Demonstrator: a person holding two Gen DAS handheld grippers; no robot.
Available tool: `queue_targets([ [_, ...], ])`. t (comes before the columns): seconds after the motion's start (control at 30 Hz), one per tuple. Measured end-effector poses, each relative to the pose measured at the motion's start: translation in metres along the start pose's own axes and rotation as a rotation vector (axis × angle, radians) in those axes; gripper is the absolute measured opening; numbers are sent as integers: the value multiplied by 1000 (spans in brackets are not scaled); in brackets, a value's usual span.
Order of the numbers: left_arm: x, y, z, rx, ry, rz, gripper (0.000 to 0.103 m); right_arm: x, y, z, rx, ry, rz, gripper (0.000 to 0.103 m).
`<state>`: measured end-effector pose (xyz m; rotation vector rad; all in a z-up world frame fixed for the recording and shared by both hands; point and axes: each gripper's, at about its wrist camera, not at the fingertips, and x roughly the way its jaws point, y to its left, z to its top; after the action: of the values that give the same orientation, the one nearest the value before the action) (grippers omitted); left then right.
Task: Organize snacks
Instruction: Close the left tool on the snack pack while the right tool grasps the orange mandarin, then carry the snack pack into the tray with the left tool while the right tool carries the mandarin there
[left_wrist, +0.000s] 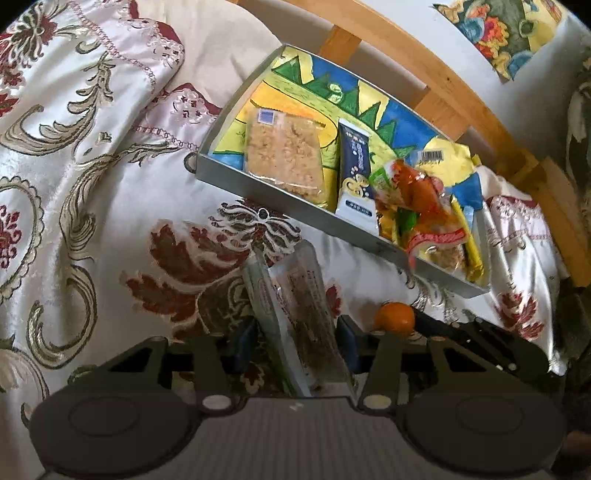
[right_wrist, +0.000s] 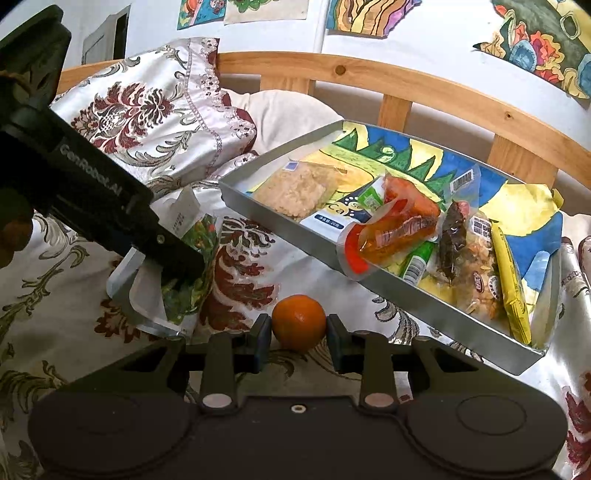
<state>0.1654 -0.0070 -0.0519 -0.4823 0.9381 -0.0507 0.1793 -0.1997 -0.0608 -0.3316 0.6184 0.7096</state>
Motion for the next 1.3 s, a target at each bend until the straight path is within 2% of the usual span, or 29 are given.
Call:
queue_targets([
  [0.07, 3, 1, 0, 1, 5, 3, 55, 1, 0, 0, -1, 4, 1, 34],
  [0.23, 14, -4, 6, -33, 32, 28, 75, 1, 0, -1, 0, 6, 0, 34],
  [0.37, 23, -12, 6, -23, 39, 56, 80, 2, -1, -2, 1, 8, -3, 34],
  [0.47, 24, -17, 3, 3, 30, 84, 76, 2, -1, -2, 6, 9, -5, 34],
  [0.53, 22, -18, 2, 26, 26, 117, 62, 2, -1, -2, 6, 9, -5, 34],
  [0.73, 13, -14, -1, 21, 29, 100, 54, 2, 0, -1, 3, 5, -9, 34],
  [1.03, -1, -23, -3, 48, 30, 43, 50, -8, 4, 2, -7, -21, -9, 34],
  [1.3, -13, -28, 12, -12, -16, -3, 50, -25, 1, 9, 7, -104, -19, 34],
])
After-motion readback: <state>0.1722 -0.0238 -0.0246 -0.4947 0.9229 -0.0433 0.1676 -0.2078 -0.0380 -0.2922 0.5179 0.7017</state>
